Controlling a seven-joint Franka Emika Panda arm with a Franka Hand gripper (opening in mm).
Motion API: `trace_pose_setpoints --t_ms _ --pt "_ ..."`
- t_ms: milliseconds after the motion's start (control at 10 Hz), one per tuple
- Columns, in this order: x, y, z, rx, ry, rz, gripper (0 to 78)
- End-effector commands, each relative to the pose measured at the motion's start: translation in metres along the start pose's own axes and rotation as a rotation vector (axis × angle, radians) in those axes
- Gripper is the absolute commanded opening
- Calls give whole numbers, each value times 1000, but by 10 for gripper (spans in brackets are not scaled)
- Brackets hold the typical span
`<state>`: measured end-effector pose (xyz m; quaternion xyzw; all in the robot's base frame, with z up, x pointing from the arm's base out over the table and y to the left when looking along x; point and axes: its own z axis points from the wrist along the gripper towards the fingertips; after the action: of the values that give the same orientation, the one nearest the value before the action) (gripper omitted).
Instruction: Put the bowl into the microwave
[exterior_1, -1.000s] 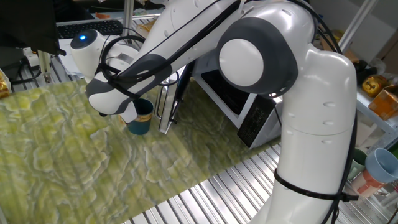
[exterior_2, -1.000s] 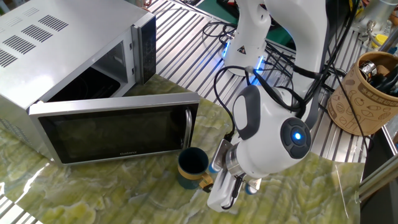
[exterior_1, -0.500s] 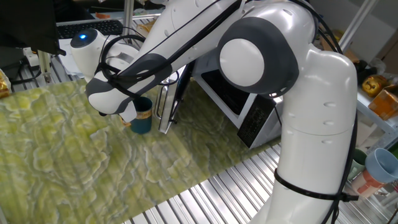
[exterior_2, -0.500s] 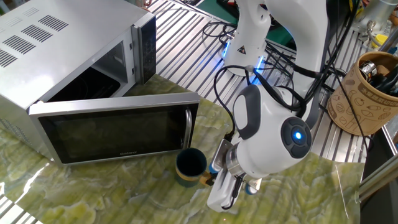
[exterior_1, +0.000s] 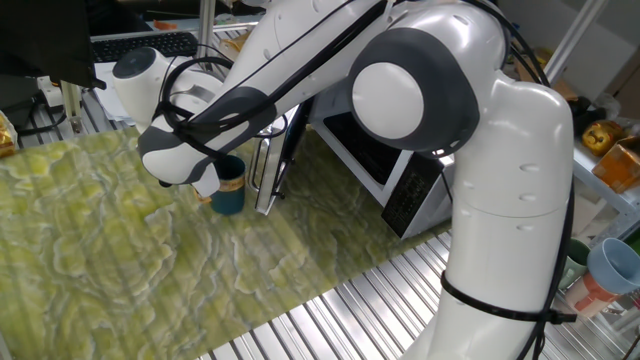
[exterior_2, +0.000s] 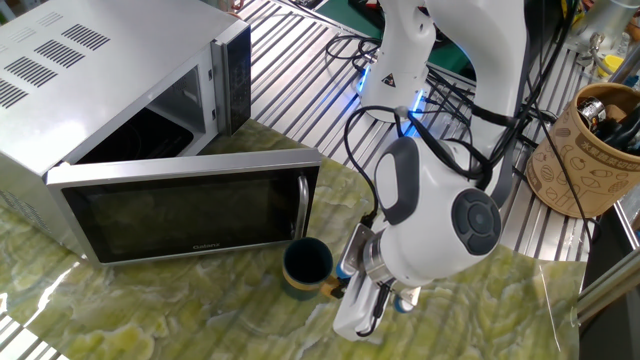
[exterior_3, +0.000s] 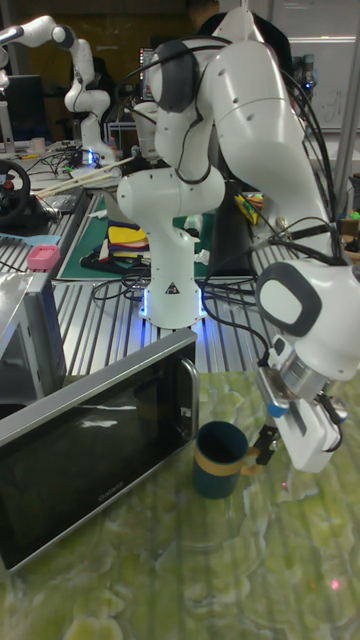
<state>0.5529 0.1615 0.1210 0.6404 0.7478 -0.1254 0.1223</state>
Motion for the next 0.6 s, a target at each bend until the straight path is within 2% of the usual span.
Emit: trace_pose_setpoints --t_ms 100,400,500,600 --pt "-12 6 -26 -17 97 76 28" --pt "-2 9 -52 -24 144 94 28" --pt "-1 10 -55 -24 153 97 28" --pt "3 10 -65 -27 199 114 28"
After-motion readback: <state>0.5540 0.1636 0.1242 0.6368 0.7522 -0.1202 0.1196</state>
